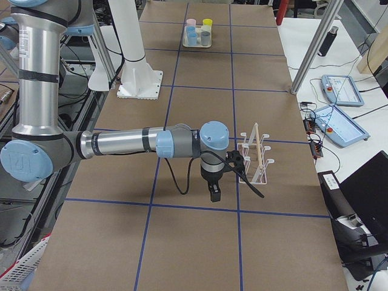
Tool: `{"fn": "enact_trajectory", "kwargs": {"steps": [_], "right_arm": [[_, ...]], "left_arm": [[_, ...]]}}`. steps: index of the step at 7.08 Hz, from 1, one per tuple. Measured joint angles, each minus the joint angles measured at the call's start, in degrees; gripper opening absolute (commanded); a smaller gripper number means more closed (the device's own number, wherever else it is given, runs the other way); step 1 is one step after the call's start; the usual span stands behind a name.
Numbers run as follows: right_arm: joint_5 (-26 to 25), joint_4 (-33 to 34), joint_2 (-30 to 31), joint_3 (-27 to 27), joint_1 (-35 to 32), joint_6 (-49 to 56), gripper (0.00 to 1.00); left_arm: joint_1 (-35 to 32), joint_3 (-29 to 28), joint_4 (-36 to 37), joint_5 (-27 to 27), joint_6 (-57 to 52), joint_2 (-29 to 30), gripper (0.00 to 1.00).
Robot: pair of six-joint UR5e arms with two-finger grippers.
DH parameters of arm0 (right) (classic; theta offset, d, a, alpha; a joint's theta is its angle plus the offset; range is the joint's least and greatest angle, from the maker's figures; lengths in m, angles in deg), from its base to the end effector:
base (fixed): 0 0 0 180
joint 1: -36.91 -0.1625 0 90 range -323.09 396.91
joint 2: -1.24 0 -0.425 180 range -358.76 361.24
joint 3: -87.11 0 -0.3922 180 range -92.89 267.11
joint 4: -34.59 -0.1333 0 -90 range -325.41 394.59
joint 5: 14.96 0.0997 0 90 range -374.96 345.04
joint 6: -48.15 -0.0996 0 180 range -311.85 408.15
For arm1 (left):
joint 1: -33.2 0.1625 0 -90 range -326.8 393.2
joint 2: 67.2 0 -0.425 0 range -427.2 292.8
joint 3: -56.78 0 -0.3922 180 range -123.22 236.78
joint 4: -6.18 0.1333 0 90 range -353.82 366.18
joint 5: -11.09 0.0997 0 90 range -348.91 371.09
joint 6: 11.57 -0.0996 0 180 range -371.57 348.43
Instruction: Transfer IKEA cup to right arm and place on rack
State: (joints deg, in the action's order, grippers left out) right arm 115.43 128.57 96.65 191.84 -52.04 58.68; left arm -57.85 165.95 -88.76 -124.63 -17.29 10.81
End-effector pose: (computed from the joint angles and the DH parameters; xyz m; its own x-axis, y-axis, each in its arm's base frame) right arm 0.0604 -0.4545 0.5883 0.7443 -0.2549 0.6173 0.1569 0.9652 0.2094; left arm -0.0695 -0.4117 0.5763 0.6991 0.2342 -0.6756 -0.0520 0.9590 0.2787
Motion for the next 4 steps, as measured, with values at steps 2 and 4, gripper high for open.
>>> {"fn": "enact_trajectory", "kwargs": {"steps": [2, 4], "right_arm": [[-0.1, 0.0, -1.7, 3.2, -0.1, -2.1, 1.0], [0.1, -1.5, -1.7, 6.1, -0.2, -5.2, 1.0]], "left_arm": [[-0.1, -0.3, -2.3, 0.1, 0.8, 1.8, 1.0], [-0.2, -1.1, -4.2, -0.2, 2.9, 2.8, 1.0]]}}
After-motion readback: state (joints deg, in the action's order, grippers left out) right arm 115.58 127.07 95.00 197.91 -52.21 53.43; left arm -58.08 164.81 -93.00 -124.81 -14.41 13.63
